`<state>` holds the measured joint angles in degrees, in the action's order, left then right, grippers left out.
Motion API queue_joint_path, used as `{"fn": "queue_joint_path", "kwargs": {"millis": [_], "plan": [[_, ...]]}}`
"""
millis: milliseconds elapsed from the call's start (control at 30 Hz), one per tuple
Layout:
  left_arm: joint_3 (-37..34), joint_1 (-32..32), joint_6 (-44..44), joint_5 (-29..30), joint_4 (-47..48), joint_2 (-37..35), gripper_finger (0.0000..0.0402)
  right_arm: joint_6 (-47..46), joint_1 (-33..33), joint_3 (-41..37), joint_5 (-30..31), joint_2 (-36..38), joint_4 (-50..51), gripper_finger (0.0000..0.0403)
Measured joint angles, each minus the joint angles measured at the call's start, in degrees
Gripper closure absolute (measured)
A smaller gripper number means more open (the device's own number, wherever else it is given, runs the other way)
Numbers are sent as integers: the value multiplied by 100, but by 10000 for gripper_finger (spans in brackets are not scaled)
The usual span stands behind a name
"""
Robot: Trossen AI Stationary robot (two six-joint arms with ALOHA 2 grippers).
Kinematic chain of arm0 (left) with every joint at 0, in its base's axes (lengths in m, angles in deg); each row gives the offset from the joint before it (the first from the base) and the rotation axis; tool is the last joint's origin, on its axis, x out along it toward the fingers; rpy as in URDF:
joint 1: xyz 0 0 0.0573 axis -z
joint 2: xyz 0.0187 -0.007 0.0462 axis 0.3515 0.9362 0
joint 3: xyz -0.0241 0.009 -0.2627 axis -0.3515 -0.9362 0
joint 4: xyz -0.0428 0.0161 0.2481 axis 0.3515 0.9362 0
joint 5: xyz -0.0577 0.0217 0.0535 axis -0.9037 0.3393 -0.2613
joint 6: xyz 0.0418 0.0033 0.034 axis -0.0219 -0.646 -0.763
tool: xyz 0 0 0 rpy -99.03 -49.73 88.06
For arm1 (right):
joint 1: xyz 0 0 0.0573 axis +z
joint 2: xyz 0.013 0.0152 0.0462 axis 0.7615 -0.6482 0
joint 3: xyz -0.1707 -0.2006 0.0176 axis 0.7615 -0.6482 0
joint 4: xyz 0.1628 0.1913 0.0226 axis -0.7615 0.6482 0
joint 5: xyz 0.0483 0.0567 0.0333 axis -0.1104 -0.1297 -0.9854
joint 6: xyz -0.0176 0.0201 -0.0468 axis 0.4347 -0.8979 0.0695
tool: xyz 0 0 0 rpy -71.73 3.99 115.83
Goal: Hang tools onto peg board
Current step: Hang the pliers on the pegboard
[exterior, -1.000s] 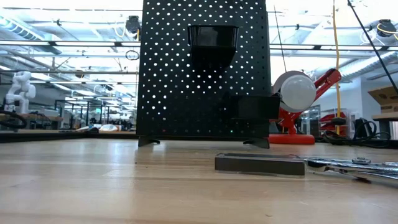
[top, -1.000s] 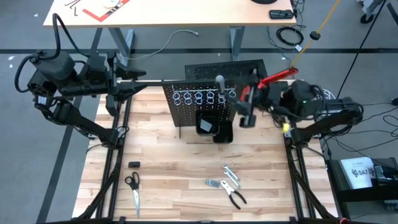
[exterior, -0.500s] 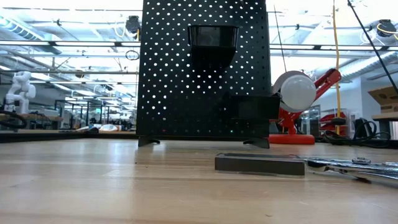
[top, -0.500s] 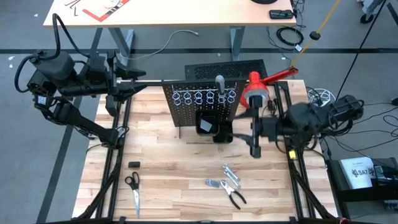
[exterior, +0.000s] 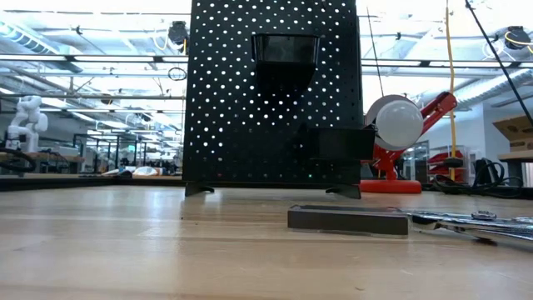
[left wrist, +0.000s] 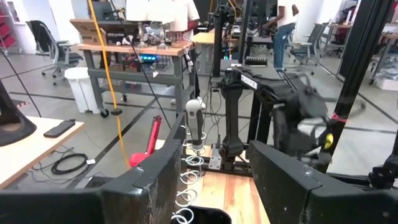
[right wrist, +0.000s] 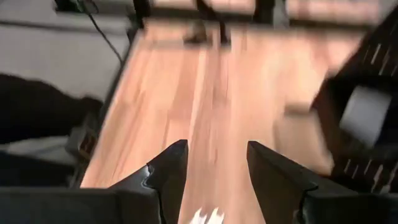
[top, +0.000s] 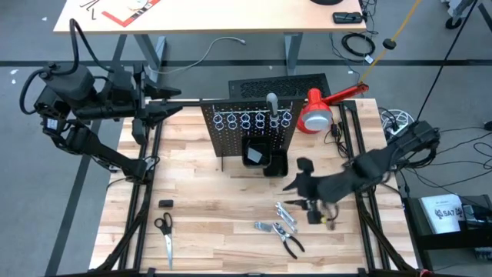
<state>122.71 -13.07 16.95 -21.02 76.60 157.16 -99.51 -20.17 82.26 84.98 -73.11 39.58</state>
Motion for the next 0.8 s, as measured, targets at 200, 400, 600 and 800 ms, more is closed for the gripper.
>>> {"fn": "queue_joint_path", "kwargs": {"millis": [200,400,600,800], "plan": [[2,0,0,0,-2,0,203,-1242,161,0,-167,-839,722,235],[1,1,6,0,6,2,203,-2967,203,0,-719,-1671,1321,234],[0,2,2,0,29,3,203,-3769,390,0,-1313,-2432,1328,234],[1,1,1,0,63,50,203,-4013,412,0,-1584,-2901,785,234]]}}
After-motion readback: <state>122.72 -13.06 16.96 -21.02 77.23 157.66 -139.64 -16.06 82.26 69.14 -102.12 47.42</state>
